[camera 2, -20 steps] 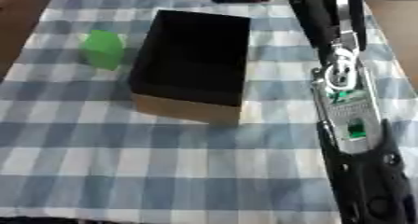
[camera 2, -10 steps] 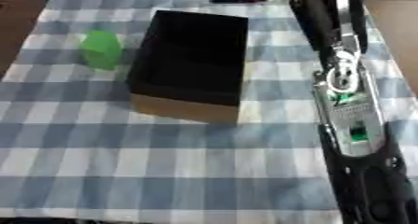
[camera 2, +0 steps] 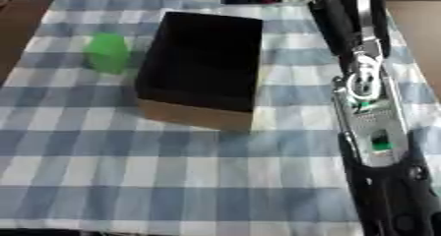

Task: Pick up objects on the table and place them in the box.

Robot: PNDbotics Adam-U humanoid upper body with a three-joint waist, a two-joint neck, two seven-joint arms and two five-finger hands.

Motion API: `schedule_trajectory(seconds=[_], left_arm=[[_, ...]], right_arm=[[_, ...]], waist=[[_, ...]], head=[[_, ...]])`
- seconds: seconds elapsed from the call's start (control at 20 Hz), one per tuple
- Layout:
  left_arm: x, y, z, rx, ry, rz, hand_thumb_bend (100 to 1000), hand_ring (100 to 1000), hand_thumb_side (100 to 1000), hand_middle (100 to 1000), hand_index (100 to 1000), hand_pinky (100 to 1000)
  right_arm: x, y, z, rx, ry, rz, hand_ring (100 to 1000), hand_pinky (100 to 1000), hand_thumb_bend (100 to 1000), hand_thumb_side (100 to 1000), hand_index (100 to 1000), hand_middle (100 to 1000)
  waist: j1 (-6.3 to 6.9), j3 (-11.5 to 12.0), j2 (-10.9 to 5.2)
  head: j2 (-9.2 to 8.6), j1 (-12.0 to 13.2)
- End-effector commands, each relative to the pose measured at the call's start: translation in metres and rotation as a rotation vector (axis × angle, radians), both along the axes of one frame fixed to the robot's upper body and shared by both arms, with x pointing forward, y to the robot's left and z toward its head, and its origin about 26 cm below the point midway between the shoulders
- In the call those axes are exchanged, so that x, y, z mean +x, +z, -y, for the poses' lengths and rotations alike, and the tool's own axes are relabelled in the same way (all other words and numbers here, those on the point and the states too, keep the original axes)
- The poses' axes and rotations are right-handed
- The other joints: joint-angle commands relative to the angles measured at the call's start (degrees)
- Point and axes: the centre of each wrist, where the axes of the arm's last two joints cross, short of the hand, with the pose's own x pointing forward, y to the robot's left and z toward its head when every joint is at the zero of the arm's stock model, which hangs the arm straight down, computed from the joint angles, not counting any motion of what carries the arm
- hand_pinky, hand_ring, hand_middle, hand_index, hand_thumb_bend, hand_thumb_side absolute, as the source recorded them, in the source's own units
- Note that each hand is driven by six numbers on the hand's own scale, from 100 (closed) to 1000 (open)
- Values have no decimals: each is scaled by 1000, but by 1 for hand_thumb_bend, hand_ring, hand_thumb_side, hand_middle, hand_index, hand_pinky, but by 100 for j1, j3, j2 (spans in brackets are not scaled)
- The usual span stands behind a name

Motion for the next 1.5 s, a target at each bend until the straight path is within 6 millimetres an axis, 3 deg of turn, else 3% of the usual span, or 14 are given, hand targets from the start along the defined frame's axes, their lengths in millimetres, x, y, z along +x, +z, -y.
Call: schedule_trajectory(seconds=[0.05,0.4,0.5,0.8,1.5], left_arm=[[5,13,-7,68,2,-20,682,856,100,864,1000,674],[27,17,-6,133,-27,-109,747,881,154,893,1000,757],[33,20,-2,139,-40,-132,723,887,101,907,1000,778],[48,21,10,146,-48,-221,602,893,100,936,1000,869],[67,53,41,74,36,-369,618,889,100,926,1000,915]], right_arm=[[0,7,-2,-1,15,22,889,838,100,768,921,722],[1,6,-3,-6,25,10,888,838,100,782,923,722],[1,6,-4,-7,28,7,887,838,100,788,923,722],[2,5,-5,-7,36,0,886,839,100,798,924,721],[3,9,-8,-8,54,6,883,838,100,824,926,720]], waist=[[30,1,-110],[46,-27,-80],[51,-44,-71],[59,-76,-50],[78,-224,108]], head=[[-55,36],[-66,100],[-77,121],[-109,162],[-262,279]])
